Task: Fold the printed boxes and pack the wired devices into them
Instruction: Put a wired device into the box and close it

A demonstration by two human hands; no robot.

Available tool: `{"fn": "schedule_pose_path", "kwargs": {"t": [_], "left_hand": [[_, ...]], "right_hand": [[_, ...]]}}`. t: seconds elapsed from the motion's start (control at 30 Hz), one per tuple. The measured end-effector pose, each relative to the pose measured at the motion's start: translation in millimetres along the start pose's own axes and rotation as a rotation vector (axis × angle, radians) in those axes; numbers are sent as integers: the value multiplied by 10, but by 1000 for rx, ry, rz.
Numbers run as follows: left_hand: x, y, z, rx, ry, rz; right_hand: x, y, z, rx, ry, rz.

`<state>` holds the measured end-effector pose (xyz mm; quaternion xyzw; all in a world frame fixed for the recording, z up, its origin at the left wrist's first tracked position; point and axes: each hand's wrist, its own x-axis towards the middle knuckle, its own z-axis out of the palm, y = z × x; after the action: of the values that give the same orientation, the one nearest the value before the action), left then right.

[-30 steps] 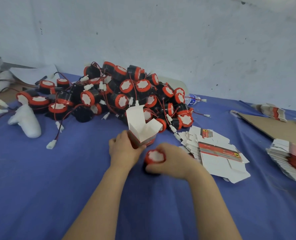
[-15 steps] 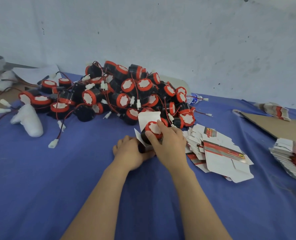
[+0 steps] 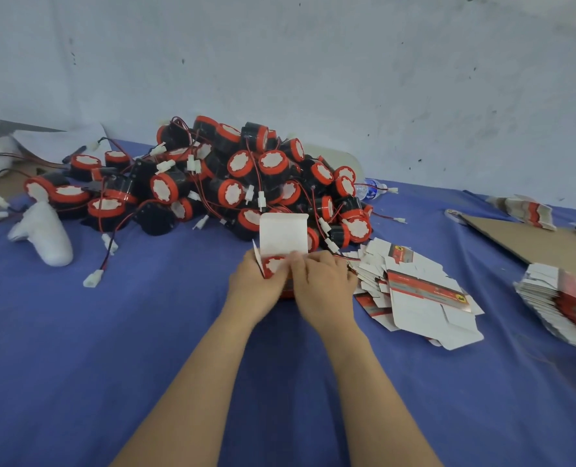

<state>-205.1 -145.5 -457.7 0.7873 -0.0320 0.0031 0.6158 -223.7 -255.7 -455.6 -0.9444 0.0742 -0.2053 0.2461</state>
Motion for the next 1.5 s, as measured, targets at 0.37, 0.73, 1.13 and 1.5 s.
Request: {"fn": "schedule_pose_path", "kwargs": {"t": [0.37, 0.73, 1.13, 1.5], "left_hand": [[17, -62, 92, 36, 57, 2], [9, -57, 88, 47, 49, 26], [21, -65, 84, 82, 58, 17], [25, -61, 89, 93, 74, 30]], "right_hand": [[113, 335, -339, -14, 137, 316], [58, -98, -101, 183, 139, -127], [71, 9, -89, 144, 85, -45], [-2, -4, -151, 10, 198, -20]]}}
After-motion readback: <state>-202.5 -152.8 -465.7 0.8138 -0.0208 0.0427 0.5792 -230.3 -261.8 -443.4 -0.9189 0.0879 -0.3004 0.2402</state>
